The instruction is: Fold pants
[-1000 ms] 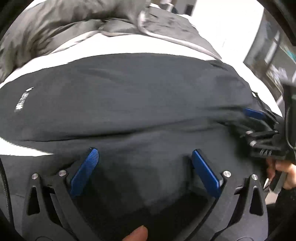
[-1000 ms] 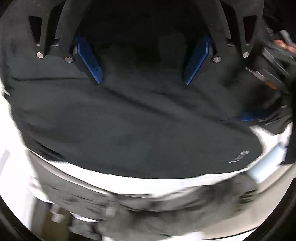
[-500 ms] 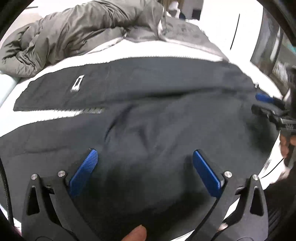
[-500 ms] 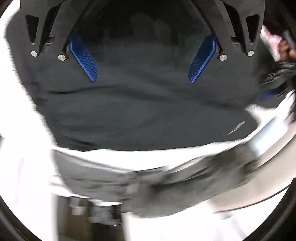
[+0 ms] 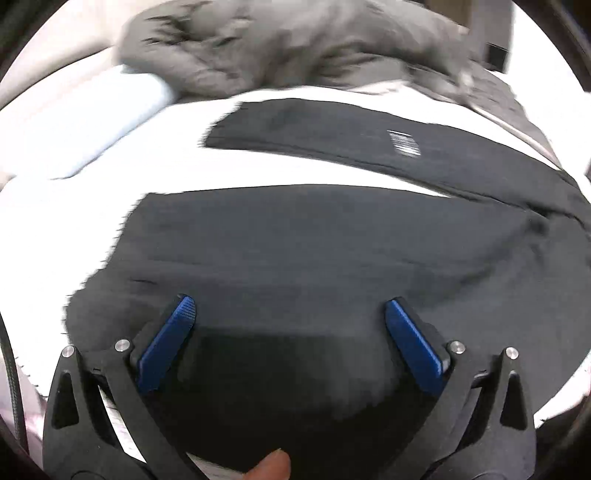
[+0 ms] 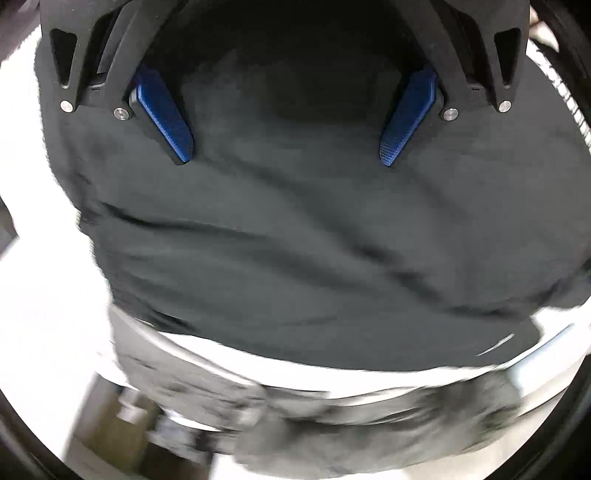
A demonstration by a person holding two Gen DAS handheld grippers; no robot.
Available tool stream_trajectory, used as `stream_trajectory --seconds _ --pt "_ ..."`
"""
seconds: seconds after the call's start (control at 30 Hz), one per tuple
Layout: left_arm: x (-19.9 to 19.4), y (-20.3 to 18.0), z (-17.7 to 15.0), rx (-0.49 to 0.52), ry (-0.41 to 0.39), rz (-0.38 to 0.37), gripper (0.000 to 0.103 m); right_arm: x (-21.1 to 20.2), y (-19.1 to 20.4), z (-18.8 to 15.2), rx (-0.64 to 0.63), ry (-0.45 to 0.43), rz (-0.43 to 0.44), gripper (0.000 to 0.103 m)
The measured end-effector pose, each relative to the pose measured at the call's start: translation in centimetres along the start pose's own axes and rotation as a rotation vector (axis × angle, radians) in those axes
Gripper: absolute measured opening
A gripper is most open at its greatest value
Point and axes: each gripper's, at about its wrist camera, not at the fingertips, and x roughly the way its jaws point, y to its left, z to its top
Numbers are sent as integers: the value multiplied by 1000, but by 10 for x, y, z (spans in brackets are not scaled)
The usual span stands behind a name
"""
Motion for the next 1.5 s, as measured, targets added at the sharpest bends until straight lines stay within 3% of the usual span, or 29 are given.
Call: stream_trajectory --seconds 0.03,0.13,0.23,0.33,0.4,0.43,0.53,0.67,0.8,0.87,1.03,1.1,1.2,1.27,1.33,1.43,1.5 --pt "-1 8 2 -17 -1 1 103 -1 -10 -2 24 -3 -31 102" --pt "-15 7 5 -45 12 -47 102 -18 -7 -5 82 -30 1 102" --pt "-23 -27 16 19 8 -156 102 -19 25 15 43 -76 86 102" --pt "-7 -69 36 51 38 -237 102 -21 55 23 -28 -82 136 102" --pt "14 -98 45 101 97 -215 102 -6 61 30 -44 -47 122 102" --pt "25 -110 49 138 113 -166 102 1 67 31 -51 -23 102 102" --pt "42 -107 57 122 147 -105 103 9 66 30 -35 14 106 102" --pt "44 -54 59 68 131 -16 103 13 44 30 5 17 72 102" --pt "40 20 60 -71 108 39 103 16 24 27 52 28 62 102" --pt "22 36 56 -123 75 48 102 17 20 29 73 23 67 102" --pt "-23 -4 37 -82 -3 -110 102 -8 54 34 -13 -56 145 102" --pt "-30 -41 25 -6 -15 -180 102 -17 75 34 -79 -75 213 102" --pt "-22 -87 3 109 30 -257 102 -23 105 27 -176 -77 303 102" --pt "-11 -105 -8 172 56 -209 102 -25 121 15 -269 -89 283 102" --pt "-15 -108 -7 182 32 -208 102 -24 117 5 -307 -85 259 102" --pt "-17 -87 -7 123 35 -159 102 -17 72 -6 -241 -56 197 102" --pt "-17 -70 -8 82 29 -115 102 -11 28 -15 -164 -39 74 102"
